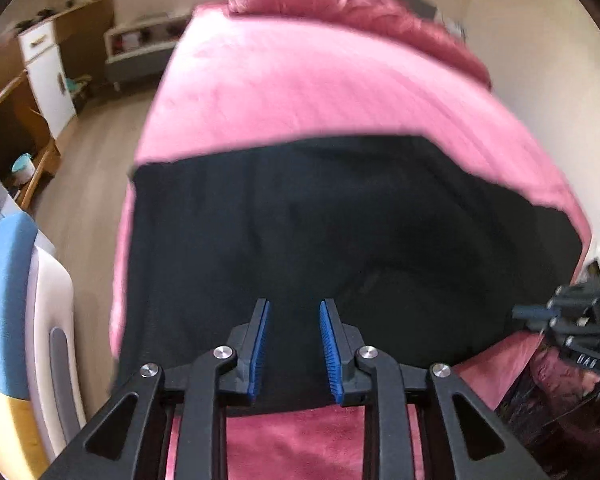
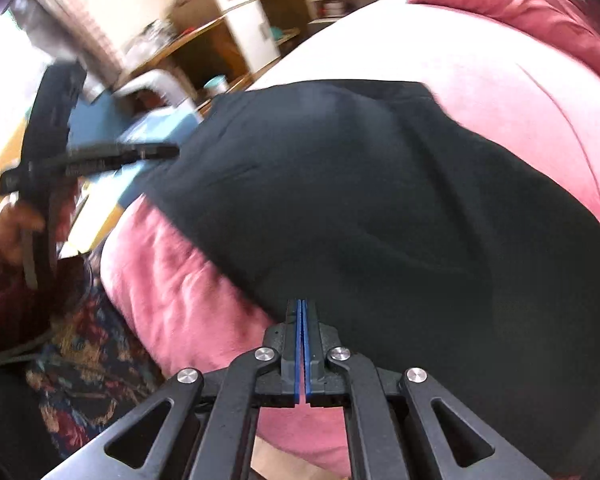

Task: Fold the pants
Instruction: 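Grasp the folded pants edge with the left gripper while the right gripper grasps the leg end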

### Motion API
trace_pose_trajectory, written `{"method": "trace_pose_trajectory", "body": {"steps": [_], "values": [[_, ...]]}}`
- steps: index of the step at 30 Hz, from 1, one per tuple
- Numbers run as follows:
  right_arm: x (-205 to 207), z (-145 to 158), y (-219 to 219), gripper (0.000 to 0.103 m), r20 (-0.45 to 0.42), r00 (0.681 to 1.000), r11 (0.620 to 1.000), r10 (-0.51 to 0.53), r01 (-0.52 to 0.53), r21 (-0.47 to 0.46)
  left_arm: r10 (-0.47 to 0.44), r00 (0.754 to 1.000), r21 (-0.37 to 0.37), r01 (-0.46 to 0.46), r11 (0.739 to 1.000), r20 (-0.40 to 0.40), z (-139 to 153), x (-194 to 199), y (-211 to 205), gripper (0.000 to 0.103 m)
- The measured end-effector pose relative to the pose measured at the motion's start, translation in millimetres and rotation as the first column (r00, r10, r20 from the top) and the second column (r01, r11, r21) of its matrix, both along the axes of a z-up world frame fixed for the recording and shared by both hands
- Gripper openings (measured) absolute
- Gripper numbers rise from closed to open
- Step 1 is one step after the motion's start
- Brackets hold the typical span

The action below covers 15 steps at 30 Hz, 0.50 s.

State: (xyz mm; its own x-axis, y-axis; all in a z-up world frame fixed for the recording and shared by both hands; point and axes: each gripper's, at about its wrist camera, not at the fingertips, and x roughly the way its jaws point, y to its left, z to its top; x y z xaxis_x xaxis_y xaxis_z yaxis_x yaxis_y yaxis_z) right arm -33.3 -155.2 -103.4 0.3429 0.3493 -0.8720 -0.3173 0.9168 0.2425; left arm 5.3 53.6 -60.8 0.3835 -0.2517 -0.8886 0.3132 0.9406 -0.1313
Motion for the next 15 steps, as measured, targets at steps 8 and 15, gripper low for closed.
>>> {"method": "trace_pose_trajectory", "body": {"steps": [8,15], "values": [[-4.0,-9.7,-30.8,0.002,-0.074,0.992,0.993,-0.1,0.103,0.048,0.013,1.0,0.057,-0.011,0.998,-0.022,-13.6,-15.3,-1.2,0.026],[-82.7,7.5,-229.3,0.059,-0.112,0.714,0.675,-0.692,0.694,0.252,-0.019,0.999,-0.078,0.023,0.997,0.051,18.2,-4.3,-19.4,0.034]]}}
